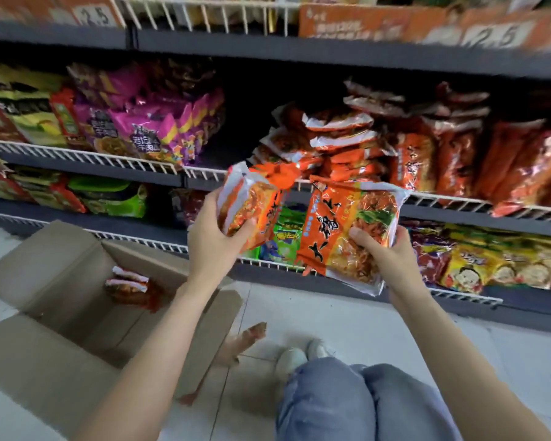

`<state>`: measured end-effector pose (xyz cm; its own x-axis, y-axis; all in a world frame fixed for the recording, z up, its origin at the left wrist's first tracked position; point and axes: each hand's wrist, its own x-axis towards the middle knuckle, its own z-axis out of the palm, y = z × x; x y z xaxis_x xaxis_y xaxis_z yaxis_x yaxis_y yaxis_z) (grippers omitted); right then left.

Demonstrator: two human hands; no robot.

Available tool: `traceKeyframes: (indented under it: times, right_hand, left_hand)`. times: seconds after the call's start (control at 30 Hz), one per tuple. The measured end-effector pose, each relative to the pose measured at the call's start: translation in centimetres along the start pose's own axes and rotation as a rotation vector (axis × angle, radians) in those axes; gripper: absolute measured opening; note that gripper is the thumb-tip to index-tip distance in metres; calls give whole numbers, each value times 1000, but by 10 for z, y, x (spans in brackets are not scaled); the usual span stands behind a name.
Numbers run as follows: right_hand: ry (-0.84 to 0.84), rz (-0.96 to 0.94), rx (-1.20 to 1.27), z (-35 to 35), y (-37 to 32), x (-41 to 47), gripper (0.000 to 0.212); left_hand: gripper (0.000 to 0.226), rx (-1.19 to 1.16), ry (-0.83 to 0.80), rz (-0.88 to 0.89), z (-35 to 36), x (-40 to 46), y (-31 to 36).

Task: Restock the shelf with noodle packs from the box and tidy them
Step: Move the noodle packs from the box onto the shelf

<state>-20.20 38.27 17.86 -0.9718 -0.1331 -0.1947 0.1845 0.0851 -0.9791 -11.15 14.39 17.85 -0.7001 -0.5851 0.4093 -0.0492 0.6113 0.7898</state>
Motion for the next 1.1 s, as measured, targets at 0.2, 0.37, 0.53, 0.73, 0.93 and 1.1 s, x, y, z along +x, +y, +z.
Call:
traceKeyframes:
  times: [0.2, 0.37, 0.53, 0.73, 0.93, 1.1]
  right_hand:
    - [198, -48, 119, -79, -11, 16, 60]
    - [322, -108, 173, -132, -22, 41, 68]
    - [381, -139, 243, -168, -27, 67, 91]
    - [402, -111, 254, -187, -20, 102, 74]
    - [367, -101, 264, -186, -11, 117, 74]
    - [362, -83, 264, -184, -5, 122, 75]
  left_hand:
    - [62, 288, -39, 614, 68, 30, 55]
    - [74, 389, -56, 969, 146, 63, 86]
    - [58, 456, 89, 1070, 224, 98, 112]
    - [83, 734, -73, 887, 278, 111, 91]
    - [81, 742, -141, 985, 277, 106, 77]
    - [101, 767, -133, 1067, 281, 126, 94]
